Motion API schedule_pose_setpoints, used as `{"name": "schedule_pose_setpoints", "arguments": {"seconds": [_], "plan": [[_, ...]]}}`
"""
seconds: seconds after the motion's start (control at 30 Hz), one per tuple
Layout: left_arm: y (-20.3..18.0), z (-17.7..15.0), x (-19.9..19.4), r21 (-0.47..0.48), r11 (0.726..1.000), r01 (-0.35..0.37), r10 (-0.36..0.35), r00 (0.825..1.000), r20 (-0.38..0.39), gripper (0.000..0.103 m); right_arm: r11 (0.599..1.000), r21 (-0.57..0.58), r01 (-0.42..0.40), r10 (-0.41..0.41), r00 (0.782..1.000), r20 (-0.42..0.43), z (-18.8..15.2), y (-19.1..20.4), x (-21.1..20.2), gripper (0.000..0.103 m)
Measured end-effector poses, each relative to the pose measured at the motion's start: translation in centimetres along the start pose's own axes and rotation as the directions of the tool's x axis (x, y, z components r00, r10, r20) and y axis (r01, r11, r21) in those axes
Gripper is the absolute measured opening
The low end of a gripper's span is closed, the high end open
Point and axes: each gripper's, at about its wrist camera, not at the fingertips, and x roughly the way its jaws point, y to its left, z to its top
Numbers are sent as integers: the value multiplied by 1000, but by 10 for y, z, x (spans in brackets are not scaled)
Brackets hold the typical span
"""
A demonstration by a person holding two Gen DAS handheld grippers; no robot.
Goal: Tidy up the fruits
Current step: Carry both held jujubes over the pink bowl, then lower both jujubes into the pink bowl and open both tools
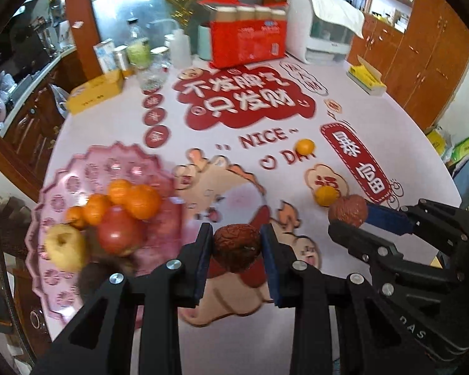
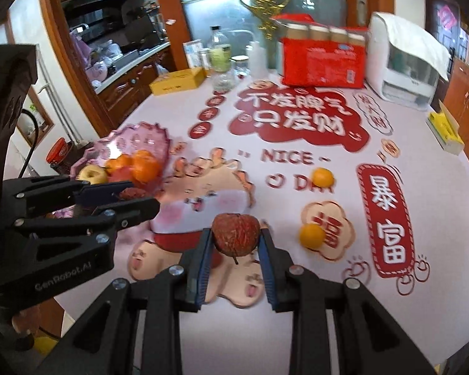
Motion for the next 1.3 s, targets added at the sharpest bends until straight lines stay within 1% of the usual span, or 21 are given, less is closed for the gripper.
{"name": "schedule_pose_setpoints", "arguments": {"seconds": [0.27,0.47,0.57,0.73,1.0,1.3], "plan": [[68,-11,-26,-57,997,-43,46,998,52,30,997,-73,-37,38,999,16,13,69,9,29],[125,-17,-43,-131,988,-83,95,992,86,30,991,-119,-54,58,998,31,30,113,19,29],[156,-19,-48,-179,979,-97,115,989,93,30,990,-127,-57,61,998,30,38,127,25,29],[189,-20,-48,-226,968,-107,131,987,94,30,990,-129,-53,56,998,23,49,140,34,29],[215,-18,-32,-248,963,-102,121,991,61,30,992,-120,-46,46,999,4,65,153,50,29],[225,-14,-7,-232,968,-92,98,995,14,30,991,-128,-46,39,998,-54,68,168,73,29]]}}
